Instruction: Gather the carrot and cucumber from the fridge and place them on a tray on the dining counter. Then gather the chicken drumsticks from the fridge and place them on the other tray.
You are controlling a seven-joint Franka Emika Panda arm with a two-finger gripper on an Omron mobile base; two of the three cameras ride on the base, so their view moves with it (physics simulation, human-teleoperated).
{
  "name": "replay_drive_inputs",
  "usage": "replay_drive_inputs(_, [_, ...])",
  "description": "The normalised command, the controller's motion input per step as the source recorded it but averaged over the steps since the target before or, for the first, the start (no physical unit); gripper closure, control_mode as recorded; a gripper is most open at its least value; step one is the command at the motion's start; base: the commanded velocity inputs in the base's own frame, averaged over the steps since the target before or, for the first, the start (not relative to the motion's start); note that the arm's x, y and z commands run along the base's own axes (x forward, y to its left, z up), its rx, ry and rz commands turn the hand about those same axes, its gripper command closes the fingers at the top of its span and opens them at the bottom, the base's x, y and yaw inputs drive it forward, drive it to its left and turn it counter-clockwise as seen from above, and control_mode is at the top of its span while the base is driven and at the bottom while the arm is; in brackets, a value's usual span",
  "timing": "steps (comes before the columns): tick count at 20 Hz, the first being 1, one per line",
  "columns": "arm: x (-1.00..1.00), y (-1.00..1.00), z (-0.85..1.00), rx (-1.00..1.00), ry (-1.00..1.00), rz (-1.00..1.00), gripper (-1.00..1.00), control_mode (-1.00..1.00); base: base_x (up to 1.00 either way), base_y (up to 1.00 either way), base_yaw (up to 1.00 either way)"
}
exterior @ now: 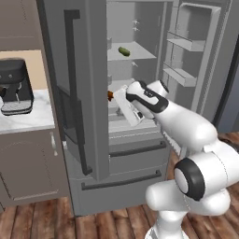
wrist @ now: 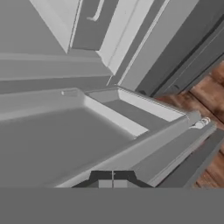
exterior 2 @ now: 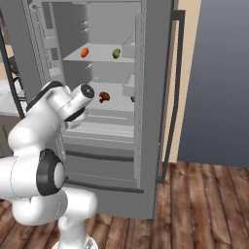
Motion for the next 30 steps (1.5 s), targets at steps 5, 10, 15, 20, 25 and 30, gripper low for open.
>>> replay_drive_inputs(5, [0.12,0.01,-0.11,0.13,0.16,0.05,1.00,-1.00,0.00,0.00,0.00])
replay_drive_inputs(10, [0.03,0.11,-0.11,0.10,0.16,0.00,1.00,-1.00,0.00,0.00,0.00])
replay_drive_inputs(15, [0.01,0.28,-0.15,0.07,0.22,0.00,1.00,-1.00,0.00,0.00,0.00])
replay_drive_inputs(20, [0.09,0.14,-0.23,0.08,0.30,0.00,1.00,-1.00,0.00,0.00,0.00])
replay_drive_inputs(25, [0.23,0.00,-0.18,0.07,0.10,0.00,1.00,-1.00,0.00,0.00,0.00])
replay_drive_inputs(30, [0.36,0.00,-0.02,0.04,0.00,0.00,1.00,-1.00,0.00,0.00,0.00])
